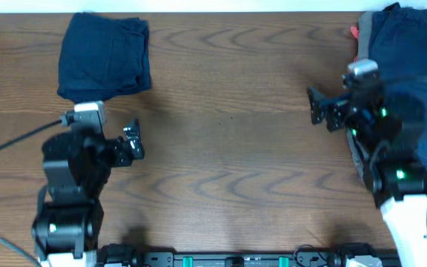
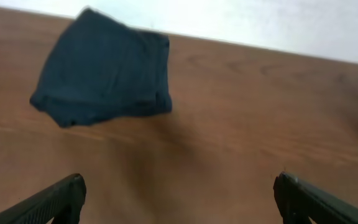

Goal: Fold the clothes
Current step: 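Move the right gripper to the top blue garment on the right stack, then grasp the top blue shorts on the stack with the right gripper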

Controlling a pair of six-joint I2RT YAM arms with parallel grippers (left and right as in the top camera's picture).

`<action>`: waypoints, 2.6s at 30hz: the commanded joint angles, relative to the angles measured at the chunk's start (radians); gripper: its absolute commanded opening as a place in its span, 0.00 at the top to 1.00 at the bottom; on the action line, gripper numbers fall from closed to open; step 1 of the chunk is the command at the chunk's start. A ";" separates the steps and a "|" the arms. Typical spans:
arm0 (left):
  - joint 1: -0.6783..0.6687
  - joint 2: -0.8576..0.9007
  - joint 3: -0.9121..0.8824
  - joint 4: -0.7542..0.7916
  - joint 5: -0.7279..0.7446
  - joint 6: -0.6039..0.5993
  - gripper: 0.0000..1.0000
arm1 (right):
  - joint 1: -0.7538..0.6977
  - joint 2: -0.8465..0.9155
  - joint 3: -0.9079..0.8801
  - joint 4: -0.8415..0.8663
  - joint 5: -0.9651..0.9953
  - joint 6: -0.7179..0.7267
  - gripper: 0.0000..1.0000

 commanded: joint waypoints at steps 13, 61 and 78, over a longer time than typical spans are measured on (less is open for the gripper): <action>-0.004 0.432 0.109 -0.121 0.124 -0.009 0.02 | -0.008 0.306 0.137 -0.104 -0.159 -0.040 0.01; -0.004 0.553 0.109 -0.008 0.124 -0.009 0.02 | -0.425 0.917 0.277 0.153 0.183 0.032 0.30; -0.004 0.553 0.109 -0.027 0.132 -0.009 0.02 | -0.355 0.989 0.277 0.238 0.171 0.078 0.27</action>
